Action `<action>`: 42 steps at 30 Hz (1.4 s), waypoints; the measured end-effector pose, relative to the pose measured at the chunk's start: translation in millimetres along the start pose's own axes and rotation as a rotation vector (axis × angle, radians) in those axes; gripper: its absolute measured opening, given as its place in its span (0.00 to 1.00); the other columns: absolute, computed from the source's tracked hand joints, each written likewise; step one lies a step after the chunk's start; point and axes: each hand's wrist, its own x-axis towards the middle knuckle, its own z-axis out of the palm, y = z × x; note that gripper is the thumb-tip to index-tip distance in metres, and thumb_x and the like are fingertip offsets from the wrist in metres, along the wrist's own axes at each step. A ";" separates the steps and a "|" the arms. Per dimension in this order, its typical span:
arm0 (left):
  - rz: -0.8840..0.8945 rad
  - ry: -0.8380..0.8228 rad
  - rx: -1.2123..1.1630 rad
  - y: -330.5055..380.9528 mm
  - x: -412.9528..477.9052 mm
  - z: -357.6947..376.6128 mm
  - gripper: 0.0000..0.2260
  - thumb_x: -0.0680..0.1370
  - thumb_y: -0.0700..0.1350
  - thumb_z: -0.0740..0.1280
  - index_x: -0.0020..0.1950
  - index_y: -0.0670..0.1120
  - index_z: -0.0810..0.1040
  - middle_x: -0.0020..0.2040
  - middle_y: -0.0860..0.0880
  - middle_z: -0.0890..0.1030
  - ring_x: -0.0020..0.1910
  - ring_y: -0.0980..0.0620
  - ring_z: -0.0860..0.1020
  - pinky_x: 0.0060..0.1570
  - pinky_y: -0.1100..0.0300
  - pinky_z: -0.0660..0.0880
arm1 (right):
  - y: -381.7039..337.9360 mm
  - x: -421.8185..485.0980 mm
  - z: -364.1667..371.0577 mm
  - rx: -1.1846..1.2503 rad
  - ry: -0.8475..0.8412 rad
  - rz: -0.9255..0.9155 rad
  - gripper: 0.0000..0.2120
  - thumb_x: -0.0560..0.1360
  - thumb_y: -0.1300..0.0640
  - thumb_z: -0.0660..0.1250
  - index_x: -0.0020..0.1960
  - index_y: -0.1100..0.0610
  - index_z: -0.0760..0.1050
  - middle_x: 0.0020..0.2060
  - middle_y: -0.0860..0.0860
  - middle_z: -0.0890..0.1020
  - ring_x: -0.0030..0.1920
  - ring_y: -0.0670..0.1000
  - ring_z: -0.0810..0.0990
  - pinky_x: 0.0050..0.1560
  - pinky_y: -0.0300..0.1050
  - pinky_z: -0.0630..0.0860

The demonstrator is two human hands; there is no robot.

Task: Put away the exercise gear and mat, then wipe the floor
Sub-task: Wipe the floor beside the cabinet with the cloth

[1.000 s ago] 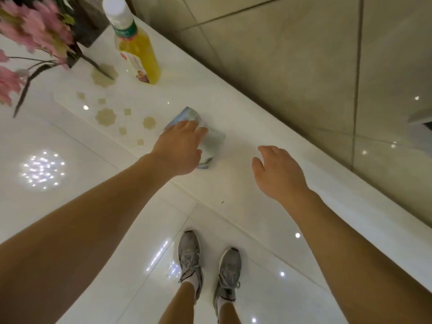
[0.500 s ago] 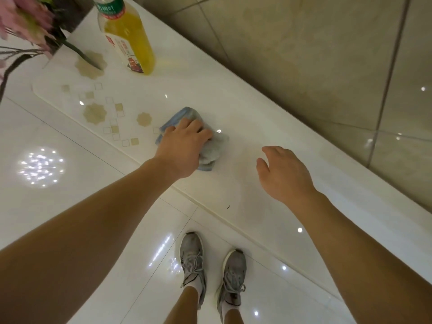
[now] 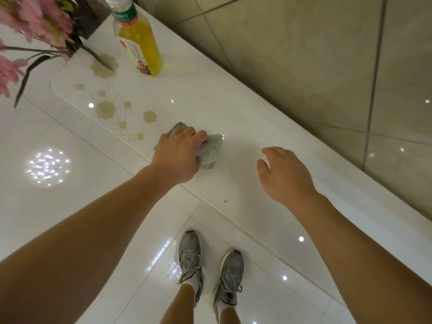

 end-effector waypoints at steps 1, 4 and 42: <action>-0.014 0.007 -0.004 1.0 -5.6 -2.3 0.16 0.72 0.42 0.65 0.59 0.50 0.73 0.49 0.50 0.75 0.53 0.45 0.72 0.46 0.50 0.71 | -1.4 -2.7 -1.0 -0.006 0.002 -0.010 0.19 0.82 0.51 0.53 0.67 0.58 0.71 0.63 0.53 0.76 0.63 0.54 0.72 0.60 0.47 0.70; -0.060 0.017 -0.021 2.5 -23.0 -8.5 0.17 0.72 0.42 0.65 0.60 0.49 0.73 0.50 0.48 0.75 0.54 0.44 0.72 0.46 0.51 0.69 | -8.4 -11.2 -4.2 -0.026 0.011 -0.048 0.18 0.82 0.51 0.53 0.65 0.59 0.72 0.62 0.54 0.77 0.62 0.54 0.73 0.60 0.47 0.70; -0.801 0.137 -0.166 -265.6 -325.8 10.6 0.16 0.76 0.52 0.63 0.63 0.49 0.71 0.53 0.46 0.75 0.53 0.45 0.71 0.45 0.53 0.65 | -378.7 -24.2 134.7 -0.321 -0.150 -0.657 0.19 0.81 0.51 0.53 0.63 0.61 0.73 0.61 0.57 0.77 0.60 0.58 0.73 0.60 0.51 0.71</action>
